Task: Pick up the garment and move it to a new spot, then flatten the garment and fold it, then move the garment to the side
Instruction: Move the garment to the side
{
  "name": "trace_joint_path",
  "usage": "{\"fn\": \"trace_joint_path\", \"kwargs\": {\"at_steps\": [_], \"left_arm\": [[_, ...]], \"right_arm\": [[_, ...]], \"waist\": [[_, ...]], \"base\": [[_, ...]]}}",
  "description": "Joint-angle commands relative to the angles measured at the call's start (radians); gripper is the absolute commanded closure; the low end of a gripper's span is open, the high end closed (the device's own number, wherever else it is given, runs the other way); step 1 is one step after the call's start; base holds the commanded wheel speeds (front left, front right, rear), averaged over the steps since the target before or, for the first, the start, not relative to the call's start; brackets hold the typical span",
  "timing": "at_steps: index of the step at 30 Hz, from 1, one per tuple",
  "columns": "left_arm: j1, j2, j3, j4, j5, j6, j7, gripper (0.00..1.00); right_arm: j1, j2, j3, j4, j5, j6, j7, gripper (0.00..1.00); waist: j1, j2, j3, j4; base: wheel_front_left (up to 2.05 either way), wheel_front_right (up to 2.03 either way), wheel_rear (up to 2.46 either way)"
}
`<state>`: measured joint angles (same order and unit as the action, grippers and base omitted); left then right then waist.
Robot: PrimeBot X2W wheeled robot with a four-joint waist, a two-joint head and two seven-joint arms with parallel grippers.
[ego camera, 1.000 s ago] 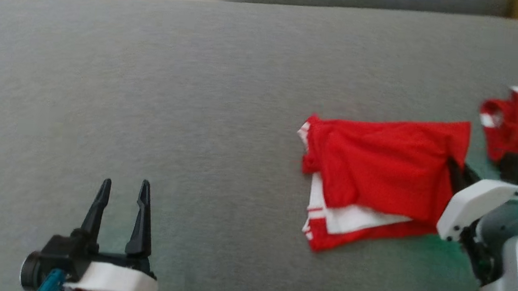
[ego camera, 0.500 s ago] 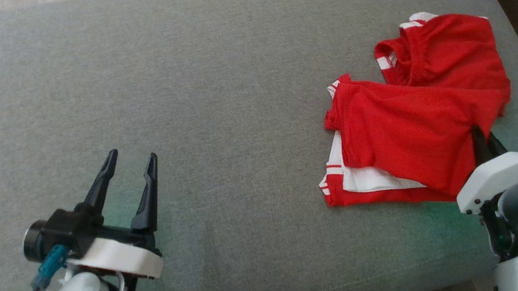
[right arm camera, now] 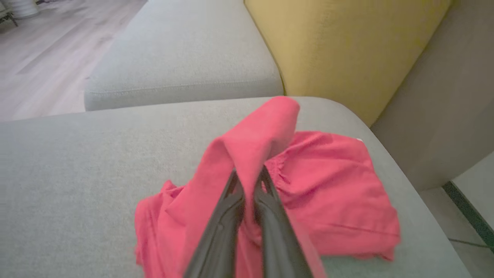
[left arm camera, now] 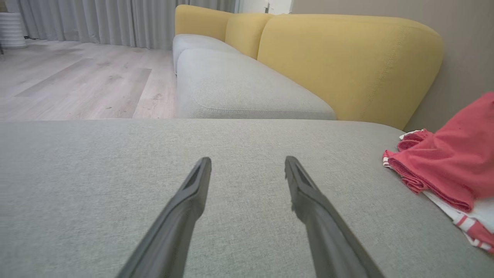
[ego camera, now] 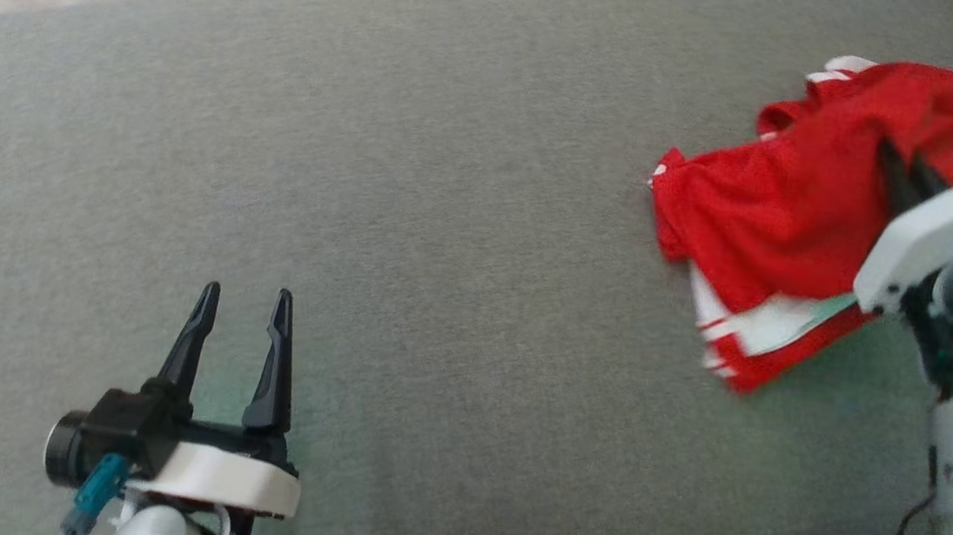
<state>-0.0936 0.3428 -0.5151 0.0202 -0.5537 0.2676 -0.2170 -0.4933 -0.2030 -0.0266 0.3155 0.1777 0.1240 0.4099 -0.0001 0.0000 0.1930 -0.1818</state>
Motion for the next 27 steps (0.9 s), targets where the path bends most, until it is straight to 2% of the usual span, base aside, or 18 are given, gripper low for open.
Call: {"fn": "trace_joint_path", "kwargs": {"at_steps": [1,10,16,19,20,21,22,23,27], "left_arm": [[-0.009,0.024,0.037,-0.032,0.000,0.007,-0.006,0.00],[0.000,0.034,0.037,-0.042,-0.001,0.012,-0.006,0.00],[-0.016,0.049,0.037,-0.062,0.008,0.013,0.003,0.00],[-0.022,0.054,0.033,-0.069,0.014,0.017,0.011,0.00],[-0.024,0.054,0.031,-0.071,0.016,0.018,0.013,0.00],[-0.025,0.055,0.030,-0.074,0.017,0.019,0.014,0.00],[-0.025,0.055,0.030,-0.074,0.017,0.019,0.014,0.00],[-0.026,0.055,0.028,-0.076,0.018,0.021,0.017,0.00],[-0.029,0.058,0.025,-0.082,0.020,0.025,0.024,0.00]], "right_arm": [[-0.062,-0.029,0.017,-0.025,0.006,0.007,0.012,1.00],[-0.155,-0.148,-0.042,0.036,-0.009,0.007,0.041,1.00],[-0.176,-0.253,-0.112,0.060,-0.012,0.007,0.038,1.00],[-0.184,-0.286,-0.155,0.090,-0.044,0.007,0.022,1.00],[-0.186,-0.291,-0.173,0.101,-0.063,0.007,0.011,0.88],[-0.185,-0.297,-0.188,0.112,-0.085,0.007,-0.001,0.50],[-0.185,-0.297,-0.188,0.112,-0.085,0.007,-0.001,0.50],[-0.185,-0.301,-0.204,0.124,-0.106,0.007,-0.014,0.00],[-0.187,-0.278,-0.265,0.161,-0.147,0.007,-0.070,0.00]], "waist": [[0.0001,0.0000,-0.002,0.026],[0.0001,0.0000,0.014,0.068],[0.0001,0.0000,0.058,0.085],[0.0001,0.0000,0.076,0.090],[0.0001,0.0000,0.080,0.091],[0.0001,0.0000,0.083,0.092],[0.0001,0.0000,0.083,0.092],[0.0001,0.0000,0.085,0.093],[0.0001,0.0000,0.088,0.095]], "base": [[0.00,0.00,0.00],[0.00,0.00,0.00],[0.00,0.00,0.00],[0.00,0.00,0.00],[0.00,0.00,0.00],[0.00,0.00,0.00],[0.00,0.00,0.00],[0.00,0.00,0.00],[0.00,0.00,0.00]]}}
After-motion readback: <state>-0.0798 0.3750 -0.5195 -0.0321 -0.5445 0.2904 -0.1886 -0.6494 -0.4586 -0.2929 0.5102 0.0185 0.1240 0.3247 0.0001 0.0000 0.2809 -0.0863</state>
